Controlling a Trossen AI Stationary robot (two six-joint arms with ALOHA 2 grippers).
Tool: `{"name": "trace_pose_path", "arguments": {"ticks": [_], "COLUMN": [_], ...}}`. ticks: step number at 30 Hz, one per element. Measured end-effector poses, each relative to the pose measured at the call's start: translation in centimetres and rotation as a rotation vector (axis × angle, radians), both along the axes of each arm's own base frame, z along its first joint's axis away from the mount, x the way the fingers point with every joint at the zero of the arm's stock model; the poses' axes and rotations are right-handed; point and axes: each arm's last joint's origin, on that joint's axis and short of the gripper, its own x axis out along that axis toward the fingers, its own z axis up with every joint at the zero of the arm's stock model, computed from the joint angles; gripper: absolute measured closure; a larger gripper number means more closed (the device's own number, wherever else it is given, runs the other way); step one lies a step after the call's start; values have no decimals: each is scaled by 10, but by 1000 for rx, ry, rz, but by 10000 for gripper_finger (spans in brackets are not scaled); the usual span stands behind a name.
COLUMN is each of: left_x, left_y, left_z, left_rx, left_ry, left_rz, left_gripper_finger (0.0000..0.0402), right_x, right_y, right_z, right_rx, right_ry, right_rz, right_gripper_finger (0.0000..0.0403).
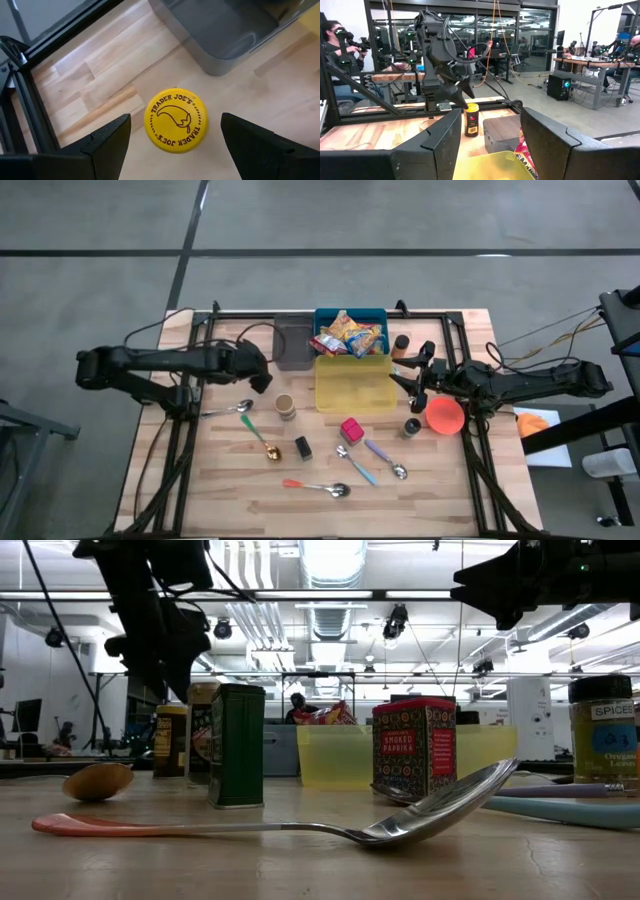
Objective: Pick & Place Food Item
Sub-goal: Put the yellow spice bottle into the black bin
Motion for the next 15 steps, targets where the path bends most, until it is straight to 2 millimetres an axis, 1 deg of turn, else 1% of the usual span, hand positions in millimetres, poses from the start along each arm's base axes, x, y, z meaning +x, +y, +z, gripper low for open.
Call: {"name": "trace_pose_path", "arguments": {"ticks": [8,15], "left_x": [7,9], "left_y": [2,3], "left_z": [-12,-16], "left_rx": [11,3], "left_ry": [38,23], "left_rz": [47,106], "left_gripper_finger": [91,91], "right_x": [0,0], "right_y": [0,0], "right_z": [0,0], "right_rx": [0,0], "right_ry": [0,0], "right_rz": [0,0], "right_gripper_finger": [199,199]}}
